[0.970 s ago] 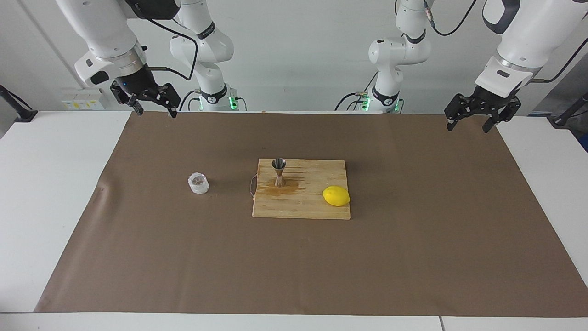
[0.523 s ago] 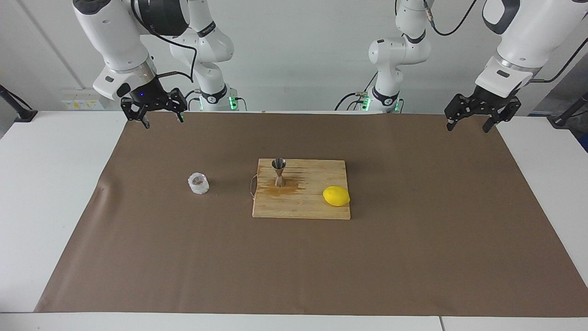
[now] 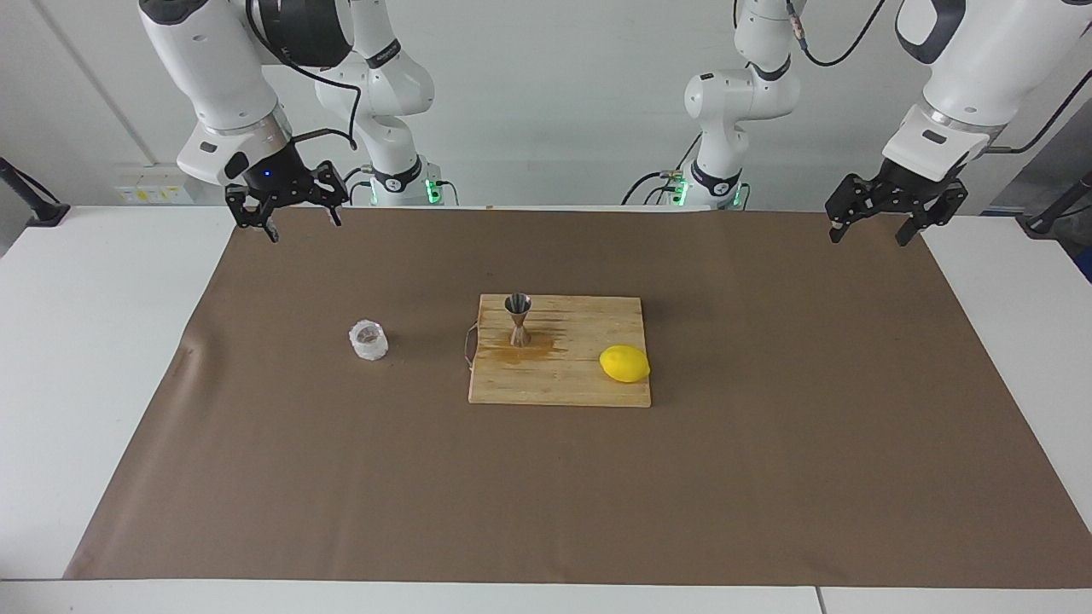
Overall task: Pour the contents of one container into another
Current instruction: 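Move the right gripper toward the small white cup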
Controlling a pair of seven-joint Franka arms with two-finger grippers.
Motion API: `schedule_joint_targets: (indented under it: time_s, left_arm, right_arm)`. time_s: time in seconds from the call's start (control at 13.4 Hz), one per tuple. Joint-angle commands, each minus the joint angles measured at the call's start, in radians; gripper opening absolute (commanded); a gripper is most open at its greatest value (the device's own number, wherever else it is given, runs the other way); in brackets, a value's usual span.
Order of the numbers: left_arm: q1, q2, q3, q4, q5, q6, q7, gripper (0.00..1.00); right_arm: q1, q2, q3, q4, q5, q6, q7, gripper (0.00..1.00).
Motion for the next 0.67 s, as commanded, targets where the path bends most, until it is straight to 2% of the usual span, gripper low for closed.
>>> schedule_joint_targets:
  time_s: [0.0,0.15,0.37,0.6]
  left_arm:
    - [0.017,-0.027,-0.005,-0.027,-0.017,-0.007,0.010,1.00]
    - [0.017,-0.027,-0.007,-0.027,-0.017,-0.007,0.010,1.00]
    - [0.017,-0.028,-0.005,-0.027,-0.017,-0.007,0.010,1.00]
    - [0.017,-0.027,-0.005,-0.027,-0.017,-0.007,0.010,1.00]
  right_arm:
    - [-0.008,-0.026,-0.002,-0.101,0.064,0.103,-0.214,1.00]
    - [-0.026,-0.004,-0.002,-0.131,0.085,0.125,-0.392,1.00]
    - [-0.100,0.043,-0.003,-0.164,0.194,0.186,-0.691,1.00]
    - [-0.135,0.138,-0.002,-0.169,0.298,0.230,-0.897,1.00]
